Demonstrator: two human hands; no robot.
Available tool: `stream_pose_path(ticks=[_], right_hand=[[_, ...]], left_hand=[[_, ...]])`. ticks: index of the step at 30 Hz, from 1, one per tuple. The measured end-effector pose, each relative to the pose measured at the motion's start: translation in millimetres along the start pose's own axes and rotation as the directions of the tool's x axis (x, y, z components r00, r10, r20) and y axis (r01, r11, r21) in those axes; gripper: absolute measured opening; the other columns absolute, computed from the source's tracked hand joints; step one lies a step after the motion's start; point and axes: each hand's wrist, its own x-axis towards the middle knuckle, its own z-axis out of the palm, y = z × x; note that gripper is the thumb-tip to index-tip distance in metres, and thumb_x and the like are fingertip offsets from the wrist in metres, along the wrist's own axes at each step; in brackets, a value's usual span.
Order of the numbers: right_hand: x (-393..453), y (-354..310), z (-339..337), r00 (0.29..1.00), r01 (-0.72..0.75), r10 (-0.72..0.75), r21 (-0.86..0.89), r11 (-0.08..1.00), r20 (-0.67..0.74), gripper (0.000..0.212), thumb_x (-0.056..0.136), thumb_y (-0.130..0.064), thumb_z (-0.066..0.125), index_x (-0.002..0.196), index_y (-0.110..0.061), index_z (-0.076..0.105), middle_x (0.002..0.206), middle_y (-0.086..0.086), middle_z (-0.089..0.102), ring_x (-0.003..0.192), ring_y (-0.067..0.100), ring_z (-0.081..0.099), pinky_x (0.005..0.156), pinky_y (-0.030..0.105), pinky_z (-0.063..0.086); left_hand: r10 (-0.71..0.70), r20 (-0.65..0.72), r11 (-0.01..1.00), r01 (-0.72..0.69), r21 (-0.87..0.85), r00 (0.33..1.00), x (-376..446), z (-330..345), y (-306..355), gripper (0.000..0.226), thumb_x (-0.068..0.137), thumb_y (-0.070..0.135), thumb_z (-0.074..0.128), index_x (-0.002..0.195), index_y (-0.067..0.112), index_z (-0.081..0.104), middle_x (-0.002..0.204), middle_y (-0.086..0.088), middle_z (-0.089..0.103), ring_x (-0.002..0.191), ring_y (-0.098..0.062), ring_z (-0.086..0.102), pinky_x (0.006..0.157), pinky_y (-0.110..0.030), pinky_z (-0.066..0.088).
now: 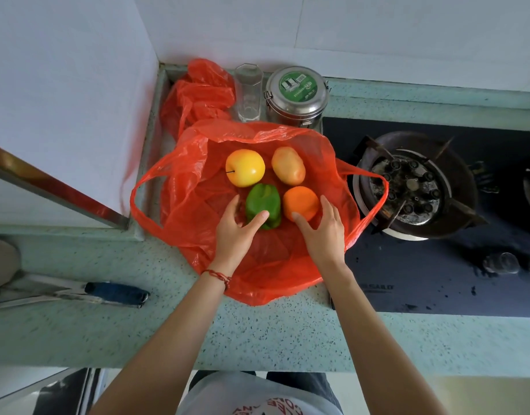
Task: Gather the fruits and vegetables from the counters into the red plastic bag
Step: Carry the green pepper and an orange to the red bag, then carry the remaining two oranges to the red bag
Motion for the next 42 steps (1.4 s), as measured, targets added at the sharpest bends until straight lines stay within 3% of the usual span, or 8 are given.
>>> stream_pose_path(ticks=[3, 6, 9, 14, 19, 23, 33, 42], right_hand=[[-13, -1, -3, 0.998, 0.042, -0.042, -0.005, 0.999, -0.049, 0.068, 0.087, -0.043, 0.057, 0.141, -0.011, 0.031, 0.146, 0.008, 0.036, 0.136, 0.020, 0.030, 0.106, 0.031, 0.030], [-28, 1, -6, 0.991, 0.078, -0.082, -0.044, 0.996, -0.106, 0.063, 0.088, -0.041, 0.056, 0.140, -0.011, 0.035, 0.145, 0.008, 0.038, 0.134, 0.020, 0.032, 0.102, 0.030, 0.032], [-43, 4, -9, 0.985, 0.097, -0.111, -0.113, 0.989, -0.132, 0.061, 0.090, -0.043, 0.052, 0.140, -0.012, 0.035, 0.146, 0.005, 0.036, 0.135, 0.018, 0.031, 0.100, 0.032, 0.036], [-68, 21, -16, 0.967, 0.119, -0.179, -0.298, 0.947, -0.182, 0.060, 0.091, -0.044, 0.048, 0.136, -0.005, 0.040, 0.142, 0.012, 0.043, 0.133, 0.026, 0.036, 0.098, 0.041, 0.042], [-93, 51, -37, 0.953, 0.040, -0.153, -0.392, 0.919, -0.261, 0.060, 0.090, -0.042, 0.052, 0.133, -0.002, 0.044, 0.138, 0.018, 0.047, 0.132, 0.033, 0.039, 0.104, 0.047, 0.035], [-117, 80, -63, 0.931, -0.045, -0.133, -0.467, 0.883, -0.340, 0.057, 0.088, -0.038, 0.057, 0.129, 0.001, 0.048, 0.134, 0.020, 0.050, 0.128, 0.034, 0.044, 0.103, 0.045, 0.036], [-208, 154, -128, 0.845, -0.292, 0.014, -0.439, 0.850, -0.534, 0.059, 0.089, -0.045, 0.043, 0.126, 0.000, 0.050, 0.131, 0.020, 0.054, 0.123, 0.036, 0.049, 0.100, 0.047, 0.041], [-312, 214, -165, 0.637, -0.556, 0.187, -0.277, 0.784, -0.748, 0.058, 0.088, -0.045, 0.040, 0.120, 0.002, 0.055, 0.125, 0.020, 0.058, 0.118, 0.035, 0.054, 0.095, 0.045, 0.045]], left_hand=[[0.054, 0.010, 0.998, -0.055, 0.024, 0.998, -8, -7, -2, 0.069, 0.079, 0.034, 0.068, 0.138, 0.013, 0.037, 0.142, -0.007, 0.043, 0.127, -0.015, 0.042, 0.105, -0.036, 0.039], [0.151, 0.046, 0.983, -0.155, 0.094, 0.987, -19, -14, -2, 0.070, 0.078, 0.042, 0.064, 0.137, 0.012, 0.039, 0.141, -0.008, 0.044, 0.128, -0.016, 0.042, 0.106, -0.037, 0.038], [0.282, 0.106, 0.929, -0.299, 0.217, 0.954, -29, -18, 1, 0.063, 0.082, 0.036, 0.063, 0.135, 0.010, 0.041, 0.140, -0.009, 0.045, 0.129, -0.016, 0.040, 0.108, -0.033, 0.034], [0.409, 0.266, 0.781, -0.486, 0.394, 0.873, -43, -14, 3, 0.064, 0.082, 0.048, 0.050, 0.131, 0.006, 0.047, 0.138, -0.016, 0.046, 0.131, -0.024, 0.038, 0.104, -0.017, 0.023], [0.516, 0.427, 0.521, -0.668, 0.532, 0.743, -58, -2, 7, 0.063, 0.086, 0.048, 0.037, 0.128, 0.002, 0.049, 0.133, -0.020, 0.049, 0.127, -0.034, 0.042, 0.107, -0.042, 0.035], [0.499, 0.549, 0.330, -0.733, 0.595, 0.671, -72, 16, 8, 0.064, 0.087, 0.050, 0.034, 0.130, 0.005, 0.048, 0.137, -0.017, 0.048, 0.129, -0.034, 0.041, 0.106, -0.045, 0.033], [0.417, 0.781, 0.144, -0.882, 0.448, 0.465, -146, 101, 11, 0.061, 0.084, 0.045, 0.038, 0.122, 0.001, 0.054, 0.126, -0.022, 0.057, 0.119, -0.039, 0.051, 0.099, -0.051, 0.040], [0.333, 0.926, 0.044, -0.984, 0.174, 0.179, -230, 182, 7, 0.065, 0.084, 0.047, 0.033, 0.125, 0.000, 0.052, 0.129, -0.023, 0.054, 0.123, -0.039, 0.047, 0.101, -0.048, 0.037]])
